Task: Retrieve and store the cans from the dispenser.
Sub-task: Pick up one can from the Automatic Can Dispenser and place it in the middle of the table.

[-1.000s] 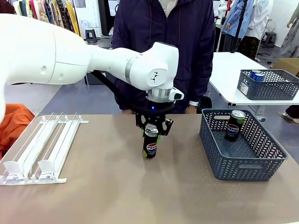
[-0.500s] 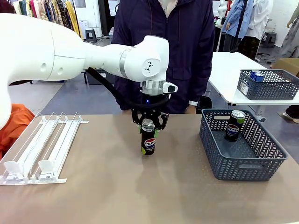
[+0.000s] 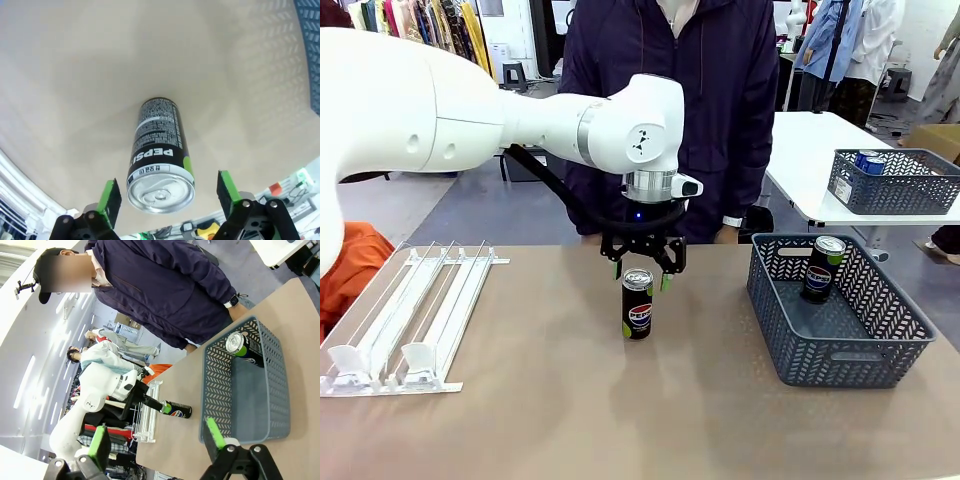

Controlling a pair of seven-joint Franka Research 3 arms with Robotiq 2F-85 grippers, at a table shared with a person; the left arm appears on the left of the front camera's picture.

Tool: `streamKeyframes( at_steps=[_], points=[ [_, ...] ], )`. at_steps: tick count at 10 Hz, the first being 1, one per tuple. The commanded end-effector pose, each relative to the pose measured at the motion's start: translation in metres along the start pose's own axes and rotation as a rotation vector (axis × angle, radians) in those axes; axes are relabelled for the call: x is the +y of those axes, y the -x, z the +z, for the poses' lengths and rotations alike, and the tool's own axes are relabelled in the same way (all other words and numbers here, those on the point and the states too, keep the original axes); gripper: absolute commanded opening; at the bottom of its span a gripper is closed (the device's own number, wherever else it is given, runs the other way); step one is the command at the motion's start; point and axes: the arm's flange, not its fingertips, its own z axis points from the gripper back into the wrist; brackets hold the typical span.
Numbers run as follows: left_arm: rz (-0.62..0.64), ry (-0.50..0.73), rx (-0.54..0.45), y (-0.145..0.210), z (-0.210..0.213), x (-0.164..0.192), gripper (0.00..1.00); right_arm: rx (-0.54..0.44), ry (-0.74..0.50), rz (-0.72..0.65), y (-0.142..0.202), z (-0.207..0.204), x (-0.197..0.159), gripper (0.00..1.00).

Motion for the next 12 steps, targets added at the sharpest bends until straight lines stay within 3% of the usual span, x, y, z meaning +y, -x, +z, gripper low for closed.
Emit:
streamKeyframes(
  at_steps=[1,3,4,6,8,10,11,12],
  points=[
    [-0.019,0.051,-0.048,0.031,0.022,0.015,1.00,-0.020,-0.023,0.024,-0.004,-0.001,0.001,1.00],
    [-0.006,0.136,-0.077,0.066,0.054,0.050,1.00,-0.020,-0.023,0.024,-0.004,-0.001,0.001,1.00],
    [0.020,0.213,-0.080,0.091,0.067,0.089,1.00,-0.020,-0.023,0.024,-0.004,-0.001,0.001,1.00],
    [0.093,0.445,-0.135,0.151,0.077,0.190,1.00,-0.020,-0.023,0.024,-0.004,-0.001,0.001,1.00],
    [0.147,0.720,-0.286,0.228,0.081,0.310,1.00,-0.020,-0.023,0.024,-0.004,-0.001,0.001,1.00],
    [0.319,0.961,-0.432,0.309,0.053,0.401,1.00,-0.020,-0.023,0.024,-0.004,-0.001,0.001,1.00],
    [0.298,1.109,-0.498,0.344,0.028,0.436,1.00,-0.020,-0.023,0.024,-0.004,-0.001,0.001,1.00],
    [0.385,1.230,-0.588,0.381,-0.003,0.466,1.00,-0.020,-0.023,0.024,-0.004,-0.001,0.001,1.00]
  ],
)
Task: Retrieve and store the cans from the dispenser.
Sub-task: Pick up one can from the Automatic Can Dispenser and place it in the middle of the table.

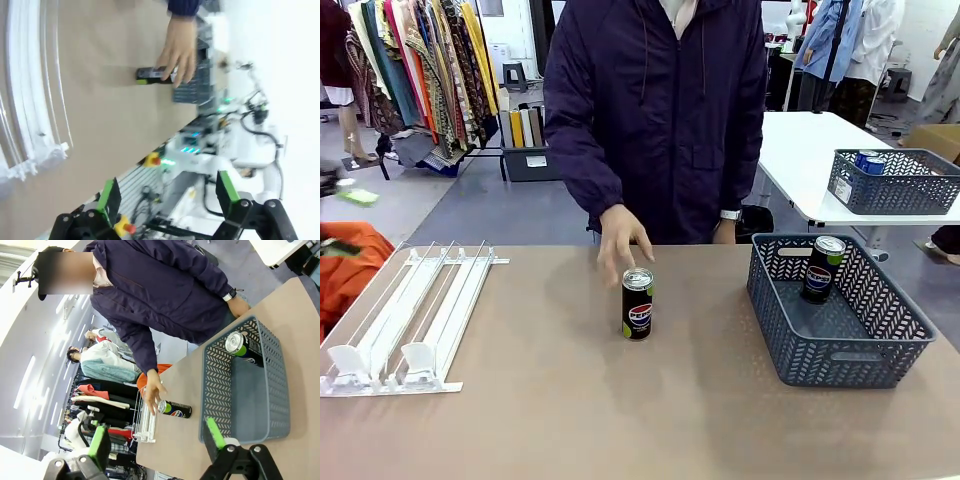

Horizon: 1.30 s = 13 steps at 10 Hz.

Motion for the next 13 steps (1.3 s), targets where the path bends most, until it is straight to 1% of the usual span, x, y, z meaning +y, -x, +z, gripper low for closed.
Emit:
streamKeyframes(
  at_steps=[1,2,3,4,13],
  points=[
    [0.049,0.231,-0.157,0.027,0.023,0.055,1.00,-0.020,-0.023,0.026,-0.004,-0.001,0.002,1.00],
    [0.066,0.323,-0.208,0.039,0.028,0.076,1.00,-0.020,-0.023,0.026,-0.004,-0.001,0.002,1.00],
    [0.102,0.320,-0.164,0.044,0.026,0.085,1.00,-0.020,-0.023,0.026,-0.004,-0.001,0.002,1.00],
    [0.089,0.219,-0.166,0.044,0.041,0.070,1.00,-0.020,-0.023,0.026,-0.004,-0.001,0.002,1.00],
    [0.089,0.219,-0.166,0.044,0.041,0.070,1.00,-0.020,-0.023,0.026,-0.004,-0.001,0.002,1.00]
  ],
)
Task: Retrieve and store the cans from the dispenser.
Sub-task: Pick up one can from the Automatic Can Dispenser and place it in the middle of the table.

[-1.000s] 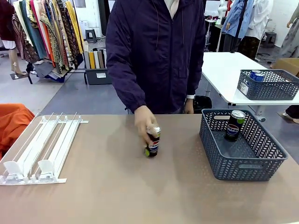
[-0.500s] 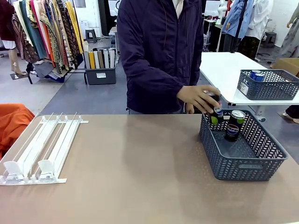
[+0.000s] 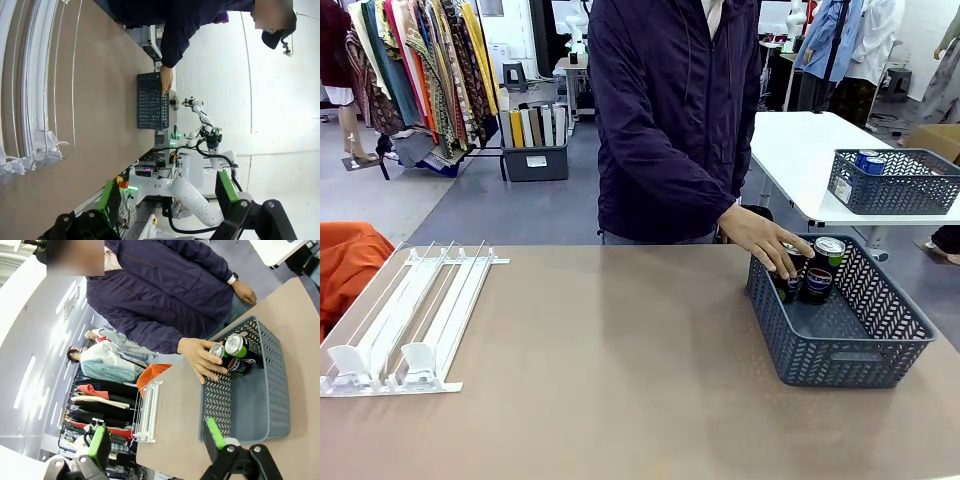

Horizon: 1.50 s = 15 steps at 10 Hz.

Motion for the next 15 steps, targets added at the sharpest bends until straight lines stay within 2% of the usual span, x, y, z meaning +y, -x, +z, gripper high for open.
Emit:
streamKeyframes(
  at_steps=[1,15],
  points=[
    [0.009,-0.010,0.001,0.0030,0.0002,-0.0016,1.00,-0.020,-0.023,0.026,-0.0036,-0.0014,0.0015,1.00],
    [0.009,-0.010,0.001,0.0030,0.0002,-0.0016,1.00,-0.020,-0.023,0.026,-0.0036,-0.0014,0.0015,1.00]
  ],
)
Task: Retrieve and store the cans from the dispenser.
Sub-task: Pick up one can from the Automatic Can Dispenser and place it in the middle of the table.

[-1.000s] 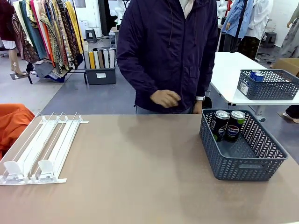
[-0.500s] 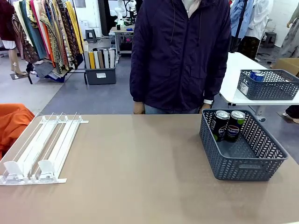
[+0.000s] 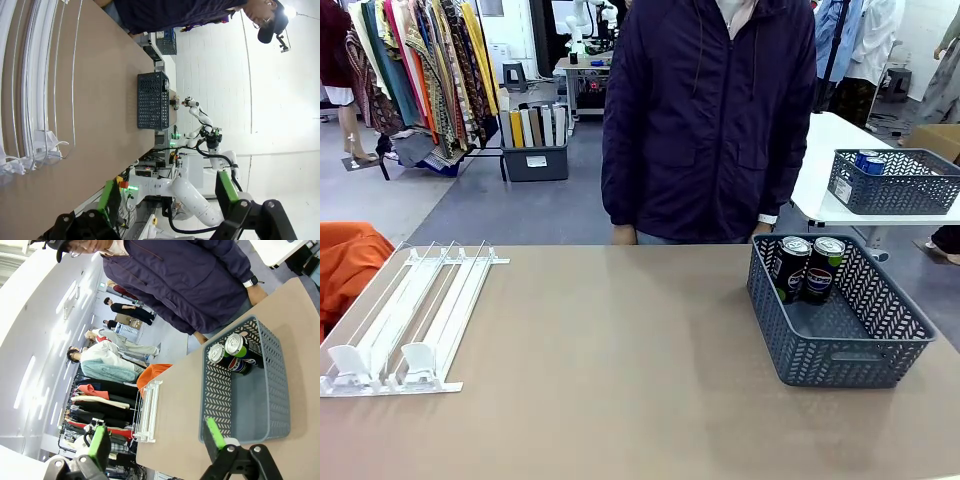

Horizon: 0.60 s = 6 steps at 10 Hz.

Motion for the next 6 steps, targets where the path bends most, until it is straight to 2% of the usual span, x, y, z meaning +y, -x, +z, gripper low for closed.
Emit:
streamKeyframes(
  at_steps=[1,6],
  points=[
    [0.009,-0.010,0.001,0.0030,0.0002,-0.0016,1.00,-0.020,-0.023,0.025,-0.0036,-0.0014,0.0015,1.00],
    [0.009,-0.010,0.001,0.0030,0.0002,-0.0016,1.00,-0.020,-0.023,0.025,-0.0036,-0.0014,0.0015,1.00]
  ],
)
